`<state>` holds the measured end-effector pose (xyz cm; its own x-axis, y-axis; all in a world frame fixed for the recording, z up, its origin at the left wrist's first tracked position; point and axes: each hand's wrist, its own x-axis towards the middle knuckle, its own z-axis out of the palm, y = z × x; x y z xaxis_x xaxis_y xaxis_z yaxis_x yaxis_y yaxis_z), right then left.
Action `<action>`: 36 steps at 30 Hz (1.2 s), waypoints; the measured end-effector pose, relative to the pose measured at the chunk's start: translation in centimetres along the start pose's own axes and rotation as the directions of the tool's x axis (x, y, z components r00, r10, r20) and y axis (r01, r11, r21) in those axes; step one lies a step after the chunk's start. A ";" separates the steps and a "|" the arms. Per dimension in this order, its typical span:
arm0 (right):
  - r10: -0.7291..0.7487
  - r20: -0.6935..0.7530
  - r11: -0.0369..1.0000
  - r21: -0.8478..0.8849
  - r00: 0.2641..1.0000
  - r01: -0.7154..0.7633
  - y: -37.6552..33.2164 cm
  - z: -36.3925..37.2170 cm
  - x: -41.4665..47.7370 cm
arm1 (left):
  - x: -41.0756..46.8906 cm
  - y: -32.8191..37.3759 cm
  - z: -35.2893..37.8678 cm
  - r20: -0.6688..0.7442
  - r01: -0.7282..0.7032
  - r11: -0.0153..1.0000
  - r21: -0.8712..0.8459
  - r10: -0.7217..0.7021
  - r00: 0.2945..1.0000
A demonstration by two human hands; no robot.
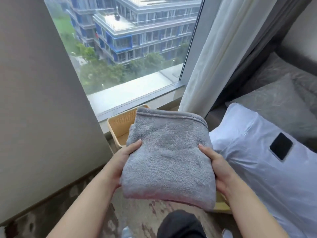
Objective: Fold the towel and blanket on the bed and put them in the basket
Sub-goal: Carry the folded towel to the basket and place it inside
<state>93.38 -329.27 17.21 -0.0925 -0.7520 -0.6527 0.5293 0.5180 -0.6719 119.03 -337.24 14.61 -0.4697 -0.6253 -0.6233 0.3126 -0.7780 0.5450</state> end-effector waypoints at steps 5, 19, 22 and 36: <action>0.073 0.000 0.997 -0.034 0.997 -0.073 -7.0 0.5 11.4 | 10.5 6.7 1.0 -0.054 0.025 0.999 0.037 -0.023 0.998; 0.457 0.105 0.775 -0.534 0.883 -0.337 -15.7 3.0 55.9 | 41.0 14.1 -5.3 -0.642 -0.109 0.994 -0.029 0.065 0.764; 0.523 0.076 0.712 -0.587 0.849 -0.386 -12.1 3.8 63.5 | 45.1 12.4 -8.6 -0.781 -0.096 0.995 -0.023 0.042 0.624; 0.587 -0.090 0.639 -0.558 0.805 -0.529 14.6 4.2 91.8 | 67.2 2.7 -31.6 -0.884 -0.086 0.990 -0.108 -0.056 0.465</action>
<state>96.16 -392.50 -51.04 0.1602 -0.2641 -0.9511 -0.0838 0.9564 -0.2797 114.43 -383.29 -43.57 0.4937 -0.3007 -0.8160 0.4394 -0.7235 0.5325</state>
